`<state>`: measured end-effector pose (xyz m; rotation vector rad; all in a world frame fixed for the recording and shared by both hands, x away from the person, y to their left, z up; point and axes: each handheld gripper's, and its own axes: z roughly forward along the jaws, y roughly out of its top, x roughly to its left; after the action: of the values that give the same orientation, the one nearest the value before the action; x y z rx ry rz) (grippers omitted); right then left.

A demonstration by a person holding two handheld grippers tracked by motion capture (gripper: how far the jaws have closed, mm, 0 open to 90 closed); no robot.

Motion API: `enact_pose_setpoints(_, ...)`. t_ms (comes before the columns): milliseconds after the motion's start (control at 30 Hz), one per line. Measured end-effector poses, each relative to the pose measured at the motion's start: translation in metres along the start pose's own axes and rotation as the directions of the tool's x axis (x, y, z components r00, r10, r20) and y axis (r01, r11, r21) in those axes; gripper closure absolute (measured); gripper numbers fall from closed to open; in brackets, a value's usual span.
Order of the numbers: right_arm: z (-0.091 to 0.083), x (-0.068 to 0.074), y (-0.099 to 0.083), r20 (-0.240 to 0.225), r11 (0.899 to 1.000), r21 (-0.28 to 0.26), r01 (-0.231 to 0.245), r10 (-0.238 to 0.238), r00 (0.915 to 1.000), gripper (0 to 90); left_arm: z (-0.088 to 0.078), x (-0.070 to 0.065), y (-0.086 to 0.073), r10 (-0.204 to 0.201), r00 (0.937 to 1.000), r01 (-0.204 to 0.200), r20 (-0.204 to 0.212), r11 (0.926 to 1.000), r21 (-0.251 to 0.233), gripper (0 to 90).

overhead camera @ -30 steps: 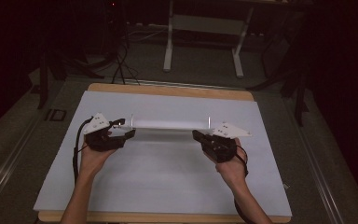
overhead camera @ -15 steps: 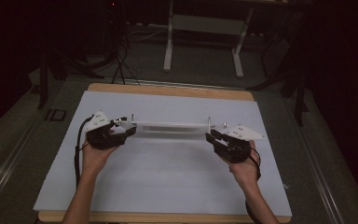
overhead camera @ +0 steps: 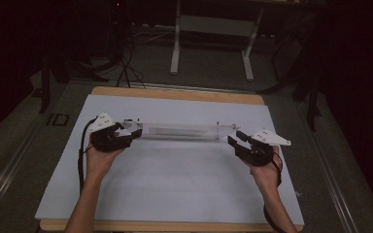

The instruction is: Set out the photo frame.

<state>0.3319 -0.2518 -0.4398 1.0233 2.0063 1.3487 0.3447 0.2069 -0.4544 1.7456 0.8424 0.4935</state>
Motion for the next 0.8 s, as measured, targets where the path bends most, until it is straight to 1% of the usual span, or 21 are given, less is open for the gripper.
enact_pose_setpoints(67, 0.006, -0.003, 0.001, -0.029, 0.999, -0.024, 0.028, -0.029, 0.9991, 50.8, 0.001, 0.001, 0.001, -0.001, 1.0000, 0.001, -0.001, 1.0000, -0.003, 42.1)
enact_pose_setpoints(167, 0.017, -0.006, 0.002, -0.060, 0.996, -0.047, 0.070, -0.073, 0.9956, 49.7, 0.002, 0.001, 0.001, -0.004, 1.0000, 0.004, -0.004, 1.0000, -0.007, 42.1)
enact_pose_setpoints(233, 0.025, -0.007, 0.003, -0.070, 0.995, -0.055, 0.081, -0.085, 0.9939, 49.7, 0.002, 0.002, 0.001, 0.000, 1.0000, 0.000, -0.006, 0.9999, -0.012, 42.2)
enact_pose_setpoints(333, 0.035, -0.007, 0.004, -0.086, 0.995, -0.061, 0.077, -0.082, 0.9929, 48.7, 0.004, 0.002, 0.003, 0.004, 0.9998, -0.005, -0.021, 0.9999, -0.014, 43.0)
enact_pose_setpoints(400, 0.037, -0.007, 0.004, -0.079, 0.995, -0.069, 0.069, -0.074, 0.9941, 48.7, 0.006, 0.002, 0.004, 0.010, 0.9993, -0.011, -0.035, 0.9999, -0.011, 42.9)
enact_pose_setpoints(533, 0.039, -0.007, 0.005, -0.066, 0.995, -0.075, 0.064, -0.069, 0.9954, 48.8, 0.007, 0.003, 0.006, 0.011, 0.9989, -0.012, -0.045, 0.9998, -0.013, 42.8)
enact_pose_setpoints(700, 0.040, -0.006, 0.007, -0.041, 0.994, -0.078, 0.075, -0.078, 0.9961, 49.3, 0.010, 0.003, 0.007, 0.010, 0.9980, -0.012, -0.063, 0.9997, -0.021, 42.5)
enact_pose_setpoints(800, 0.041, -0.005, 0.008, -0.030, 0.994, -0.080, 0.074, -0.077, 0.9966, 49.3, 0.012, 0.002, 0.007, 0.020, 0.9968, -0.022, -0.077, 0.9994, -0.025, 42.4)
